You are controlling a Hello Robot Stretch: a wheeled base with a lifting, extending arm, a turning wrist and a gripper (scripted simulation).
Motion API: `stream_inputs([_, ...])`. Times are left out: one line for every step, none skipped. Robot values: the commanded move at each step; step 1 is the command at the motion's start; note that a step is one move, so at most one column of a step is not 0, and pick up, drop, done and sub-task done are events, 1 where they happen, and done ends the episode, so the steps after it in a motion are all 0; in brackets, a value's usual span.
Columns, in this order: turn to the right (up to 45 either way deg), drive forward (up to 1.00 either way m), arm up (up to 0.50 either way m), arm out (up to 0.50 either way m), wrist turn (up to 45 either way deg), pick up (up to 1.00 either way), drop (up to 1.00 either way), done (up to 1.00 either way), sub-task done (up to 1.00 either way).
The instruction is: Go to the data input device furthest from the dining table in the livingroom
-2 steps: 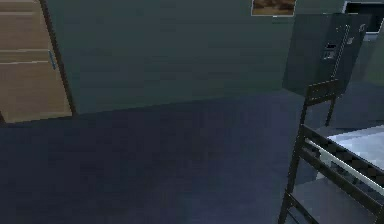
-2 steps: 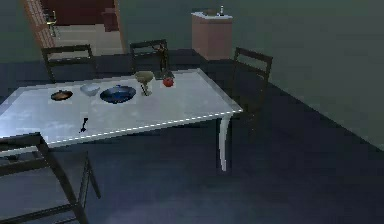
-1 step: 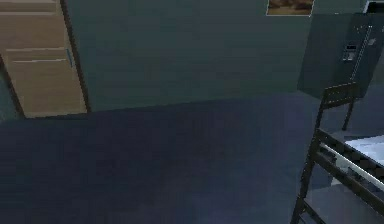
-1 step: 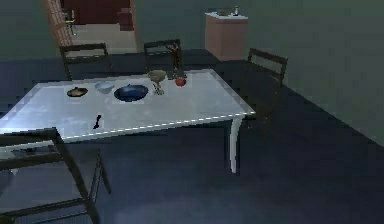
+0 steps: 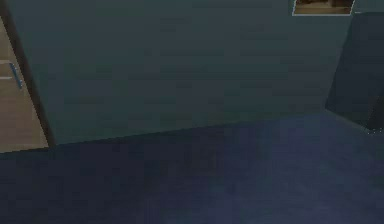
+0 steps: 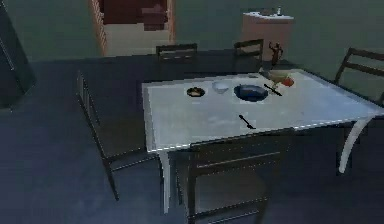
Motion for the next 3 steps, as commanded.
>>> stream_inputs([0.0,0.10,0.00,0.00,0.0,0.00,0.00,0.00,0.00])
stream_inputs([27.0,0.00,0.00,0.00,0.0,0.00,0.00,0.00,0.00])
stream_inputs([3.0,0.00,0.00,0.00,0.0,0.00,0.00,0.00,0.00])
